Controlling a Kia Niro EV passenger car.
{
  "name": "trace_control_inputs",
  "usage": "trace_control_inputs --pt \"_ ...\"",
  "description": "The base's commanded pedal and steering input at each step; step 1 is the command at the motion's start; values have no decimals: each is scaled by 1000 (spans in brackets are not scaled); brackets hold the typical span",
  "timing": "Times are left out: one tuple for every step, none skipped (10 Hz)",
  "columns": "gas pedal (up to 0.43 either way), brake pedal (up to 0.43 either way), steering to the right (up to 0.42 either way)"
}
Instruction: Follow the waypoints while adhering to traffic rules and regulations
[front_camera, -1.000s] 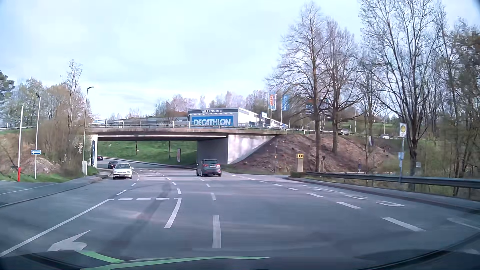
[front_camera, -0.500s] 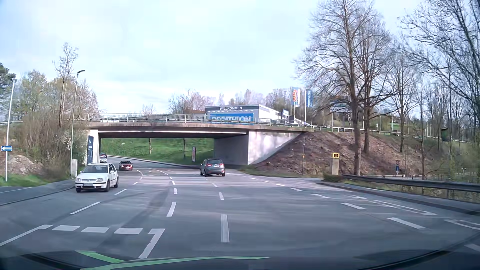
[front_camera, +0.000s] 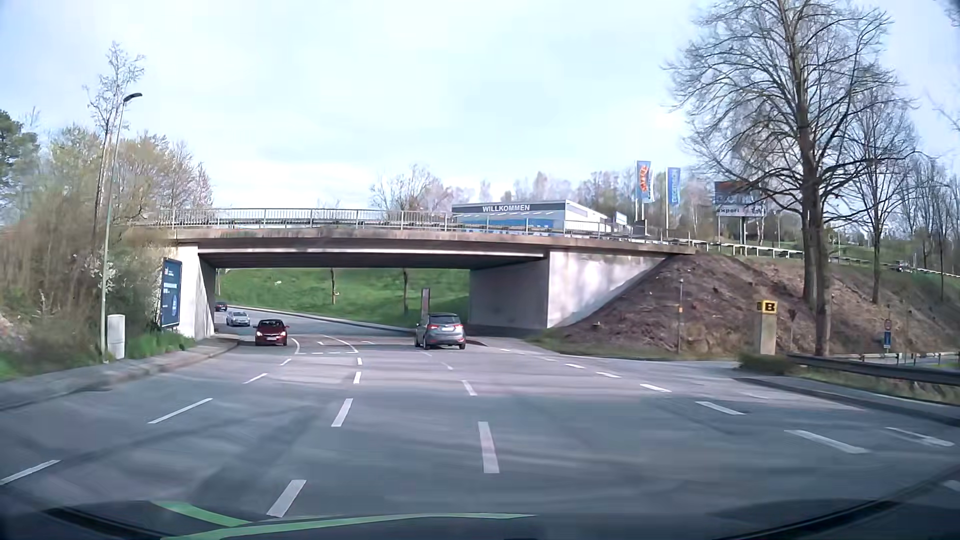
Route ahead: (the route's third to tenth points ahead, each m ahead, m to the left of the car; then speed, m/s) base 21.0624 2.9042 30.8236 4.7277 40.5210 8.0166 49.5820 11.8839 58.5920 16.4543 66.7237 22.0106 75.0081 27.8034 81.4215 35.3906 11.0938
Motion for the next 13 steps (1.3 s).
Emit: trace_control_inputs --pt "0 0 -57" --pt "0 0 -49" --pt "0 0 -45" --pt "0 0 -44" --pt "0 0 -44" --pt "0 0 -44" --pt "0 0 -44" --pt "0 0 -43" --pt "0 0 -44" --pt "0 0 -43" --pt "0 0 -44" --pt "0 0 -43" --pt "0 0 -43"
